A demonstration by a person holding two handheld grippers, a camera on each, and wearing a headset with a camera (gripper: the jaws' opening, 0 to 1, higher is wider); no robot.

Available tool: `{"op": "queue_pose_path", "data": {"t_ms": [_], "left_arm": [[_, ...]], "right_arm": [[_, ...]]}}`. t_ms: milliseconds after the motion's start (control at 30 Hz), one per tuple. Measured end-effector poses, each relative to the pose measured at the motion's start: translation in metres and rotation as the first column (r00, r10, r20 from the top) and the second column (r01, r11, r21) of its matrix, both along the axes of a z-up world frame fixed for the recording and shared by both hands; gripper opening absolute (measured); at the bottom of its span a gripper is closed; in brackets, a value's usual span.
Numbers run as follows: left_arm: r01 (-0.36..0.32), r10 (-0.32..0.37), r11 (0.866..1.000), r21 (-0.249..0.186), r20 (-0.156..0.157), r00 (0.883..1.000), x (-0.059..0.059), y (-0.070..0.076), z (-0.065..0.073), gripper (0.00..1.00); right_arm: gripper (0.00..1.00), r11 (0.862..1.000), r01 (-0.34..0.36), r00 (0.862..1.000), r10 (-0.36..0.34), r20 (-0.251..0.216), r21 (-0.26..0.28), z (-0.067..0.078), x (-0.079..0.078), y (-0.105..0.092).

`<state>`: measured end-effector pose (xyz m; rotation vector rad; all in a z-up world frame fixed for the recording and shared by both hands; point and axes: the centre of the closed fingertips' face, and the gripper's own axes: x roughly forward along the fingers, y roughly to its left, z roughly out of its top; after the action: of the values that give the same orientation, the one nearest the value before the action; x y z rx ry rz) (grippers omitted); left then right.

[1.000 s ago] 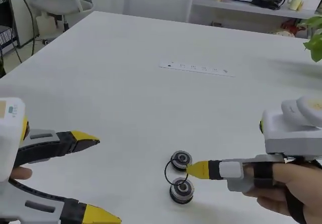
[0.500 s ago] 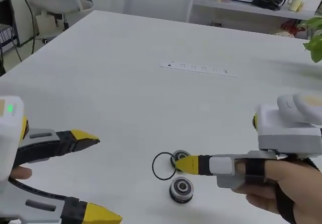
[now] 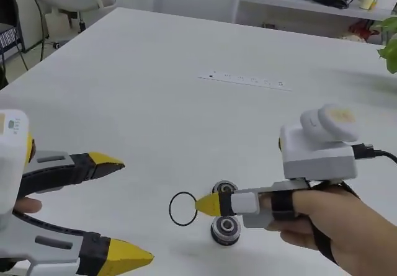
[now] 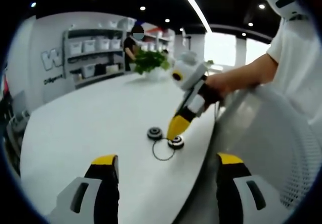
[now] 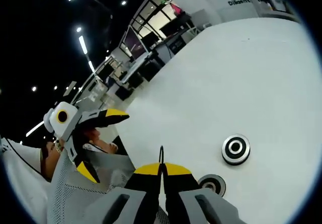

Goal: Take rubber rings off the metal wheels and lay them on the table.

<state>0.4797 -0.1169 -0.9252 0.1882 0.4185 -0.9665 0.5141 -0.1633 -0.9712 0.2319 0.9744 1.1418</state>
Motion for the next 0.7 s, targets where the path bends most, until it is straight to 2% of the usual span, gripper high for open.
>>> {"op": "queue_pose_path", "data": {"t_ms": [200,367,433,700], "left_arm": [[0.007,-0.007,1.000,0.013,-0.010,1.000,-0.001,0.000,-0.004,0.80],[0.009,-0.009,1.000,0.017,-0.017,1.000,-0.002,0.000,-0.005,0.80],[0.009,-0.008,1.000,0.019,-0.021,1.000,-0.002,0.000,-0.006,0.80],[0.004,-0.003,0.999,0.031,-0.027,1.000,-0.001,0.002,-0.009,0.80]], "right_arm": [[0.00,0.996,-0.035,0.999,0.037,0.026,-0.077,-0.020,0.000,0.005],[0.00,0.994,-0.037,0.999,0.040,0.025,-0.100,-0.030,-0.002,0.002],[0.00,0.991,-0.039,0.998,0.046,0.051,-0.124,-0.035,-0.001,-0.002],[0.00,0.990,-0.026,0.997,0.035,0.067,-0.139,-0.041,0.002,-0.005]]}}
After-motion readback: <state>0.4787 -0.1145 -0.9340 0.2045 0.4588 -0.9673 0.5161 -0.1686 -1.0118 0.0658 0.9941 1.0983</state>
